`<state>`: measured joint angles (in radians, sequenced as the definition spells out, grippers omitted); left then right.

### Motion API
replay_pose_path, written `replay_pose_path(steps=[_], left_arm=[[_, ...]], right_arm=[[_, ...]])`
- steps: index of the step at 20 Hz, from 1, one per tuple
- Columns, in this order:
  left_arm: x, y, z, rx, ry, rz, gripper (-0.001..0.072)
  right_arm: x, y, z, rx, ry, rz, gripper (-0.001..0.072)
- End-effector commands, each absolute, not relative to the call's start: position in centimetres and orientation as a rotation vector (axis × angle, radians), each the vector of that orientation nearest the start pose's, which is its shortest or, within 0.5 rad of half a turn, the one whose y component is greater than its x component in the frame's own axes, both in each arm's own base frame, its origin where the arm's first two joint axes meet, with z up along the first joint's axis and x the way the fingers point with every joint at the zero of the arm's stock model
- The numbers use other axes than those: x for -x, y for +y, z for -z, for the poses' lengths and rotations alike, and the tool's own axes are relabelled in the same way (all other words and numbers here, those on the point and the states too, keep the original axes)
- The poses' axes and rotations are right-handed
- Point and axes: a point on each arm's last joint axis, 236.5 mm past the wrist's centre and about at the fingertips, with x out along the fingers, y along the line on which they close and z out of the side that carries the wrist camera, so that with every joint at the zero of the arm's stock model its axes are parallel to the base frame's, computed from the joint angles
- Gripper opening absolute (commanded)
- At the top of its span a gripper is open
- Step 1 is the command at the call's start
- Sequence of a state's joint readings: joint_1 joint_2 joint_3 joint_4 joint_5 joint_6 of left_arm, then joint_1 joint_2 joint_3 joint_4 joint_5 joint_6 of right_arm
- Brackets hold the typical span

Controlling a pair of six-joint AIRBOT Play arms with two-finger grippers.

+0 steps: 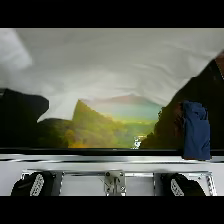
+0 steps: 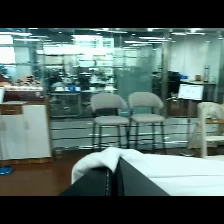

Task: Fold the shirts.

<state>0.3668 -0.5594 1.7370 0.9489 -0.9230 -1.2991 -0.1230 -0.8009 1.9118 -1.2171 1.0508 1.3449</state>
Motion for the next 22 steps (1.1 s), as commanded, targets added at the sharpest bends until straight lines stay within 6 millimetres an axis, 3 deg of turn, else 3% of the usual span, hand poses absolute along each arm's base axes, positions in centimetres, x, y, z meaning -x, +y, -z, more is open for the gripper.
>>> replay_pose_path(steps=[1, 5, 9, 11, 14, 18, 20, 22], left_arm=[[-12.4, -5.2, -55.6, -0.036, -0.266, 0.049, 0.0038], [-12.8, -3.6, -50.1, -0.073, -0.023, -0.025, 0.0038], [-15.5, -3.0, -44.9, -0.035, 0.183, 0.004, 0.0038], [-17.7, -2.2, -41.2, 0.002, 0.314, 0.013, 0.0038], [-22.6, -0.3, -33.5, 0.089, 0.537, 0.028, 0.0038], [-28.8, 1.0, -21.3, 0.22, 0.867, 0.073, 0.0038], [-32.6, 0.9, -17.1, 0.252, 0.938, 0.098, 0.0038], [-37.5, 0.7, -14.1, 0.265, 0.946, 0.108, 0.0038]], right_arm=[[-19.7, 3.8, -53.8, 0.094, -0.092, -0.138, 0.006], [-18.8, 3.4, -48.1, 0.115, 0.145, -0.132, 0.006], [-20.3, 3.1, -40.9, 0.109, 0.478, -0.162, 0.0059], [-21.7, 2.1, -36.8, 0.021, 0.685, -0.123, 0.0059], [-25.9, 1.3, -31.4, -0.044, 0.902, -0.108, 0.0059], [-31.8, 1.4, -19.4, -0.076, 1.244, -0.123, 0.0059], [-36.6, 2.3, -13.7, -0.069, 1.264, -0.128, 0.0059], [-42.5, 2.7, -9.5, -0.099, 1.199, -0.106, 0.0059]])
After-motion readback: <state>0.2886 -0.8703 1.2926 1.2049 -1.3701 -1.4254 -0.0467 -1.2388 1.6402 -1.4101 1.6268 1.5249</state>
